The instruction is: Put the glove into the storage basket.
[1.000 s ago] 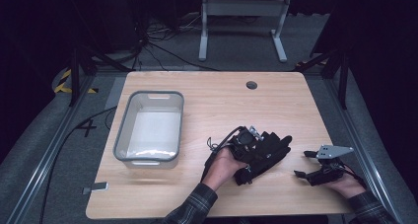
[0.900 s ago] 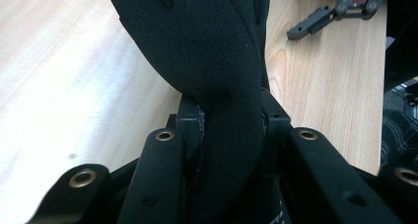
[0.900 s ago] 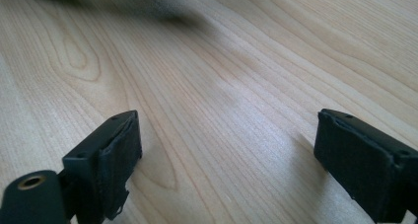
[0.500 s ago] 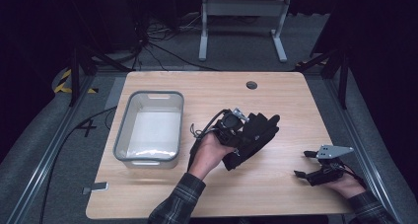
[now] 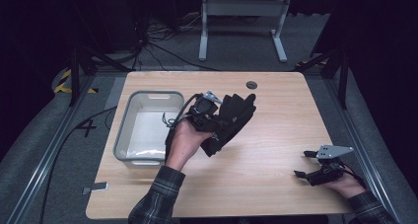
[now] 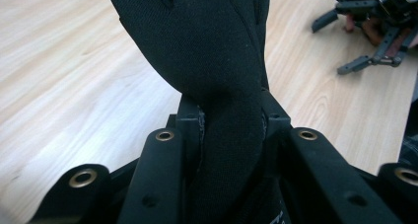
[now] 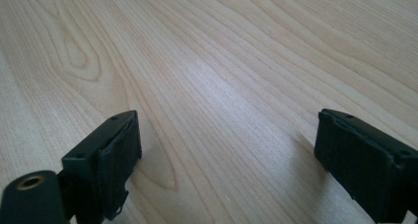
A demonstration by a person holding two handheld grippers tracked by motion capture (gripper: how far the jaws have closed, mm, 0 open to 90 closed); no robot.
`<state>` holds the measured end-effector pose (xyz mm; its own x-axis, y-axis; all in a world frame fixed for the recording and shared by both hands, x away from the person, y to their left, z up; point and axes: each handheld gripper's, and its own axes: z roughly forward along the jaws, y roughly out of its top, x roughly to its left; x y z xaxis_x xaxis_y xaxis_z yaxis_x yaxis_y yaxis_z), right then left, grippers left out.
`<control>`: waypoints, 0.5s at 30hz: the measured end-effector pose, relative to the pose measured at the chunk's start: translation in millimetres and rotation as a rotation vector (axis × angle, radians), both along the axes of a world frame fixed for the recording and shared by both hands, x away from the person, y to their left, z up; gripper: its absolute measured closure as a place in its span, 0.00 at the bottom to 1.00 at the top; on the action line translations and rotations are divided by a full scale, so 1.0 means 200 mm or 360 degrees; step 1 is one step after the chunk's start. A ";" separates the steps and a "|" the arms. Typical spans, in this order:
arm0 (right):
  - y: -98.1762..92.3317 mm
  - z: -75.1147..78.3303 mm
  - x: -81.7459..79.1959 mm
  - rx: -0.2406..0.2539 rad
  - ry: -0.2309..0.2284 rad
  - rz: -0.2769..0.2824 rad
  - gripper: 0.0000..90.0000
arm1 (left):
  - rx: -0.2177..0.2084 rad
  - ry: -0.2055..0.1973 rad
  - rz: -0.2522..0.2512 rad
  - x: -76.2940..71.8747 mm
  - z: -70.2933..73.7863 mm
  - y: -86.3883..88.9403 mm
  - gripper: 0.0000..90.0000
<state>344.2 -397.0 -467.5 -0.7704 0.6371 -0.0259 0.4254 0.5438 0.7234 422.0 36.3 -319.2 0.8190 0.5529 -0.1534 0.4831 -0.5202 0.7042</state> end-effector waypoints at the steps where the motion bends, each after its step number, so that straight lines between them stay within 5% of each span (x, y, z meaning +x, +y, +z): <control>1: 0.00 0.00 0.00 0.0001 0.0002 0.0000 0.12 | -0.0008 -0.0007 0.0023 0.00 0.00 0.02 0.79; 15: 0.00 0.00 0.00 0.0001 0.0002 0.0001 0.12 | -0.0031 -0.0020 0.0274 0.03 0.04 0.37 0.79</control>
<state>344.1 -396.9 -467.5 -0.7708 0.6366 -0.0247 0.4258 0.5437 0.7232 427.5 110.5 -310.9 0.7142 0.6824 -0.1557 0.5550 -0.4166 0.7201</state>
